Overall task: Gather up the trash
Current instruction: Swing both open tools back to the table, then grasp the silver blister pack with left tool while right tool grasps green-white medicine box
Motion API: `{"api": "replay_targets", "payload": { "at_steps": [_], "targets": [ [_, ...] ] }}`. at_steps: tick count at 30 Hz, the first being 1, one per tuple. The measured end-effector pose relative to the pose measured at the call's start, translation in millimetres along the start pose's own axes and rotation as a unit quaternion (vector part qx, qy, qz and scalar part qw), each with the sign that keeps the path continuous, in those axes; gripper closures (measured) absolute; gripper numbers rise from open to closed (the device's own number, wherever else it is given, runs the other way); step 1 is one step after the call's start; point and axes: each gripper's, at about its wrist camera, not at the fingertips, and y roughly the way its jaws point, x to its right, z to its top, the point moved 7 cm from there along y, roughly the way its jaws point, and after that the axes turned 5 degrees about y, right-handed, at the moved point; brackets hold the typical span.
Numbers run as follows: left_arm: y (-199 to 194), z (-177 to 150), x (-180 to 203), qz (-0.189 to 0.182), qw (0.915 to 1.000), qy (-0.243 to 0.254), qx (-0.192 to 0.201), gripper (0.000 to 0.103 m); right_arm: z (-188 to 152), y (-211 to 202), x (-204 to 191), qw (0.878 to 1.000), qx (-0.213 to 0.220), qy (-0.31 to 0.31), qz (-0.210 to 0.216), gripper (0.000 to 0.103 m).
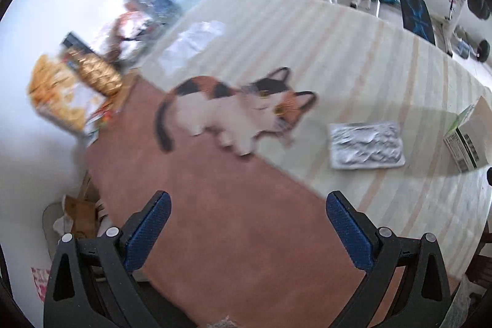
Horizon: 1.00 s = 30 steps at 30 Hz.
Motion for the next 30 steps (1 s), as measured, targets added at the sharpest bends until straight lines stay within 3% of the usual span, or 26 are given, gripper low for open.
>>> {"api": "replay_targets", "payload": {
  "at_steps": [7, 14, 17, 19, 21, 23, 26, 30],
  "targets": [
    [39, 29, 38, 0.006, 0.9992, 0.014, -0.037, 0.000, 31, 50, 15, 0.999, -0.029, -0.028, 0.028, 0.001],
    [61, 41, 42, 0.003, 0.9982, 0.015, -0.058, 0.000, 47, 94, 2, 0.995, -0.069, -0.050, 0.051, 0.001],
    [70, 44, 39, -0.021, 0.9972, 0.009, -0.071, 0.000, 51, 109, -3, 0.994, -0.084, -0.047, 0.059, 0.001],
    [72, 47, 42, -0.067, 0.9954, 0.011, -0.068, 0.000, 52, 113, -3, 0.993, -0.086, -0.029, 0.070, 0.001],
    [71, 52, 50, -0.096, 0.9928, 0.046, -0.054, 0.000, 52, 115, 1, 0.993, -0.084, -0.005, 0.082, 0.003],
    [67, 57, 65, -0.106, 0.9863, 0.124, -0.024, 0.000, 49, 115, 6, 0.992, -0.086, 0.016, 0.095, 0.005],
    [66, 55, 102, -0.123, 0.9525, 0.278, -0.011, 0.001, 39, 111, 14, 0.986, -0.099, 0.046, 0.125, 0.007],
    [58, 44, 150, -0.115, 0.8748, 0.470, 0.020, 0.001, 22, 116, 24, 0.984, -0.118, 0.056, 0.123, 0.007]
  ]
}}
